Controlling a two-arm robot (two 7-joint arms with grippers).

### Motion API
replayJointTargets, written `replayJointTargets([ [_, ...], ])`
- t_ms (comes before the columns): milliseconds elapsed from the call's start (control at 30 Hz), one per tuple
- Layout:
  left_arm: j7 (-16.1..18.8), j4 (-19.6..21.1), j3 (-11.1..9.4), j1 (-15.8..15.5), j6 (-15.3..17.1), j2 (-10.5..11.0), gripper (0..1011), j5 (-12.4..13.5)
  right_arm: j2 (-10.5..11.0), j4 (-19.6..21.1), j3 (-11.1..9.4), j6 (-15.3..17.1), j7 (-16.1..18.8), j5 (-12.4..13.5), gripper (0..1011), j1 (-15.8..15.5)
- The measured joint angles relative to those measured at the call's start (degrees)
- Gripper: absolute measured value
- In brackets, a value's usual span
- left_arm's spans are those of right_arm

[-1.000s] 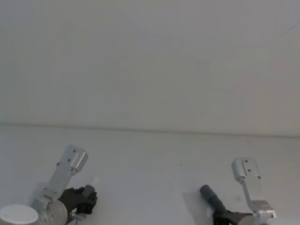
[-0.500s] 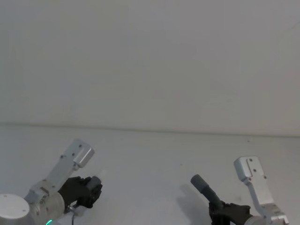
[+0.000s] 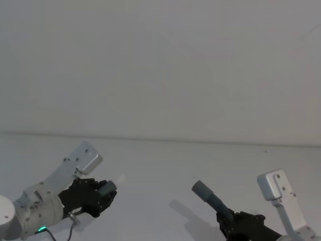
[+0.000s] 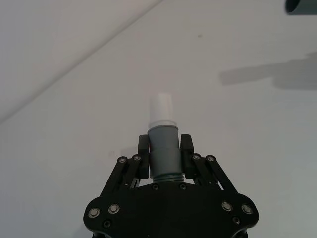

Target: Use both hands to pick up one end of the pipe from the table, align the ends, and insert them.

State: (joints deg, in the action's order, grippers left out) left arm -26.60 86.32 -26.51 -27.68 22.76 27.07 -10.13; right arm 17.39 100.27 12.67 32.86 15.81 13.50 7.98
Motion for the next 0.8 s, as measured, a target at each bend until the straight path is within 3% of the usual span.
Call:
replayJointTargets([
  [467, -11.75, -1.40, -1.29, -4.02, -7.13, 3.99, 340, -2.86, 6.98, -0.15, 0.85, -11.99, 12.11, 2.60, 216, -1.37],
  [800, -22.08, -3.64, -2.09, -8.13, -11.80, 5.87, 340, -6.47, 10.84, -1.57, 2.07, -19.97, 20.31, 3.98, 216, -1.09],
])
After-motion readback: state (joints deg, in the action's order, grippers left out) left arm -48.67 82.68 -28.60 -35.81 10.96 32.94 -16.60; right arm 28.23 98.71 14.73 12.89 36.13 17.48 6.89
